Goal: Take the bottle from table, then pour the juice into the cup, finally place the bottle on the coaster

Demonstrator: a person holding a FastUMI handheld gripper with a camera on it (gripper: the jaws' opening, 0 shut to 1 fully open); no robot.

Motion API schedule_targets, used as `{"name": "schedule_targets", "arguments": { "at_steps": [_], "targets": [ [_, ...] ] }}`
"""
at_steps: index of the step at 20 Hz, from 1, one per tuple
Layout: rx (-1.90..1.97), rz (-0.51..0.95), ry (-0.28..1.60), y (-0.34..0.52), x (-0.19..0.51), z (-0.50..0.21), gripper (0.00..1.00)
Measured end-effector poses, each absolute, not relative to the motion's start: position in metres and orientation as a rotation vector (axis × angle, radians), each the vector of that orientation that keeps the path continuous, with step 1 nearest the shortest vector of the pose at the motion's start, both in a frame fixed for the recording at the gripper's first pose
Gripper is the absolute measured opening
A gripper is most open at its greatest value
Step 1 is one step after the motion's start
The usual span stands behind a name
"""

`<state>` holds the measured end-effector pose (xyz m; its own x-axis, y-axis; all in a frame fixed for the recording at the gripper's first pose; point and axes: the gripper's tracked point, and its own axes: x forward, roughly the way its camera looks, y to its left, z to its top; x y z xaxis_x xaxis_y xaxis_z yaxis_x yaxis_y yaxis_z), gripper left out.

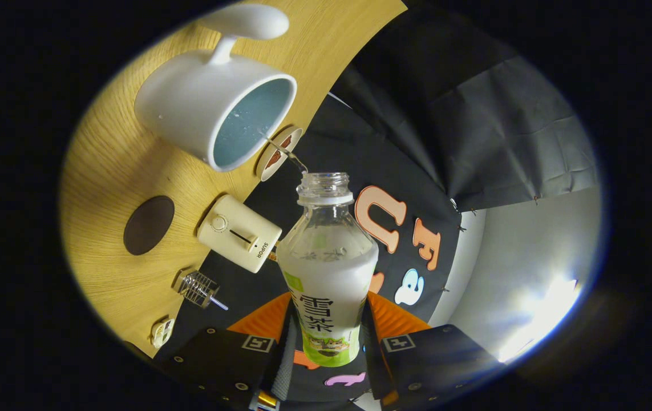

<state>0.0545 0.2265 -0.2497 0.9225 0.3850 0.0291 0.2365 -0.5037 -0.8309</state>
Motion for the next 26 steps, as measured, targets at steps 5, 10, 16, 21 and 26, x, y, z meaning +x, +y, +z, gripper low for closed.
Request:
{"name": "schedule_targets", "arguments": {
  "at_steps": [5, 10, 16, 21, 26],
  "targets": [
    [-2.133, 0.204, -0.449, 0.225, 0.055, -0.251, 0.54],
    [-2.13, 0.209, -0.431, 0.225, 0.054, -0.259, 0.54],
    [-2.043, 0.258, -0.324, 0.218, 0.053, -0.285, 0.56],
    [-1.877, 0.328, -0.136, 0.209, 0.05, -0.319, 0.56],
    [-1.54, 0.379, 0.156, 0.187, 0.056, -0.354, 0.56]
  ]
}}
